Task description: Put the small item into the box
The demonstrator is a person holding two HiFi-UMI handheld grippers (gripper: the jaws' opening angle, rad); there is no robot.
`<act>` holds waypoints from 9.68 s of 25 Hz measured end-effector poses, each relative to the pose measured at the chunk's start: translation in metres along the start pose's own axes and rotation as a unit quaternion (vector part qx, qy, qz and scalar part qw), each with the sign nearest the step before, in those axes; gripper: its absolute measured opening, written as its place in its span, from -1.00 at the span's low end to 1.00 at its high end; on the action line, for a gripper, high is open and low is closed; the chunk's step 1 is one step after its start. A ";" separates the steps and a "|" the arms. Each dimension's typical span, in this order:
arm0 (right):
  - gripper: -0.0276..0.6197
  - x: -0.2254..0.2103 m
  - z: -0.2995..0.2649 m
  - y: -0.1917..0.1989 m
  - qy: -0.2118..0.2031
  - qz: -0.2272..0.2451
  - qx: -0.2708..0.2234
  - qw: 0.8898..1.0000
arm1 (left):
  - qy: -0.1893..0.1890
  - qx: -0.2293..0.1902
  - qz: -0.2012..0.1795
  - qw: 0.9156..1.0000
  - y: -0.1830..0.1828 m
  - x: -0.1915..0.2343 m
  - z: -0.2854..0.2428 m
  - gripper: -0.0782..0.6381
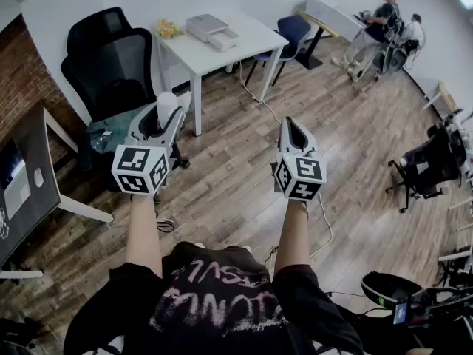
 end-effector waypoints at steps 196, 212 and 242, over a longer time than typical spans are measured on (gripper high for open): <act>-0.88 -0.074 -0.992 0.092 -0.347 -0.016 0.089 0.934 | -0.027 0.481 0.032 0.876 0.301 0.378 -0.808 -0.27; -0.88 -0.076 -0.992 0.100 -0.349 -0.011 0.097 0.932 | 0.111 0.594 -0.068 0.794 0.338 0.366 -0.828 -0.26; -0.88 -0.072 -0.981 0.086 -0.354 -0.026 0.088 0.931 | 0.028 0.532 -0.026 0.846 0.302 0.377 -0.805 -0.34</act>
Point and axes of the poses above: the fingertips, and each gripper's own axes: z backward along the fingers, x to its left, y out of its underside, the point moved 5 cm from there along z, backward along the fingers, and after that the axes turned 9 degrees about y, right-handed, at the moved point
